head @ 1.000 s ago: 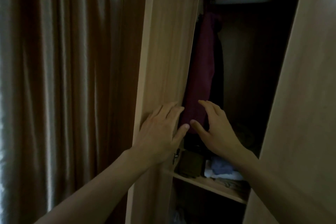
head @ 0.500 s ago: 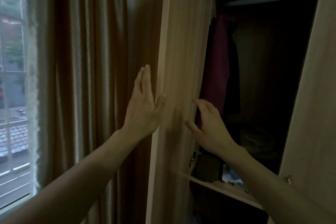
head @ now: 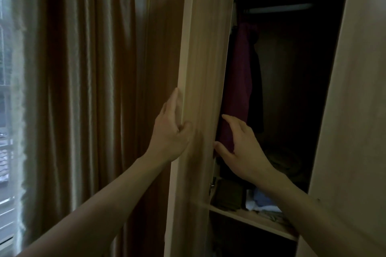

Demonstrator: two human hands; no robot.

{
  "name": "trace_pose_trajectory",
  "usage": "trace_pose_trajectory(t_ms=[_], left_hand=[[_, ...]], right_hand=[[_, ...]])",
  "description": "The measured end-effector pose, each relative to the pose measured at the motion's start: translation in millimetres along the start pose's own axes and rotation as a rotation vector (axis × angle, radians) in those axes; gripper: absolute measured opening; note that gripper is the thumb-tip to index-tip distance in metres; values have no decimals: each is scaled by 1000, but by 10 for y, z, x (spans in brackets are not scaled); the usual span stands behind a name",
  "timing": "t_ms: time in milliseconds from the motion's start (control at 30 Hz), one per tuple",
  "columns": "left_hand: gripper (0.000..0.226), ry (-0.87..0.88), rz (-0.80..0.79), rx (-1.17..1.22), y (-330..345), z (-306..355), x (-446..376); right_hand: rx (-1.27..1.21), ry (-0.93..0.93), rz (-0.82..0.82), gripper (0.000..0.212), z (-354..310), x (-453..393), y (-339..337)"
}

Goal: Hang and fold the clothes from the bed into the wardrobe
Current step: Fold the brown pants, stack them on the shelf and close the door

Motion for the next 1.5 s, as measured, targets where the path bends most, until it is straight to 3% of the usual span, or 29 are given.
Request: trace_pose_trajectory(t_ms=[200,433,867,1133,1367,1500], left_hand=[[78,40,-25,101,85,77,39],[57,117,-28,191,261,308,46],[51,126,-137,620,974,492,139],[63,221,-214,384,1376,748,127],[81,300,-396,187,1861,869,127],[85,284,-406,143,2153,976,123]], right_hand=[[45,39,-25,74,82,61,-73],[127,76,-77,76,225,99,-142],[285,207,-211,78,781,484,-459],[272,77,-201,77,827,676,-613],[255,134,-138,74,1222,846,-930],[219,161,-132,77,1507,944,-1058]])
Point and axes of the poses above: each hand's wrist, its own x-axis away from the middle knuckle, its own y-axis out of the palm, z = x × y, the point moved 6 cm from there along -x, towards the middle knuckle, and after that the axes turned 1 degree about x, right-handed, at the moved point
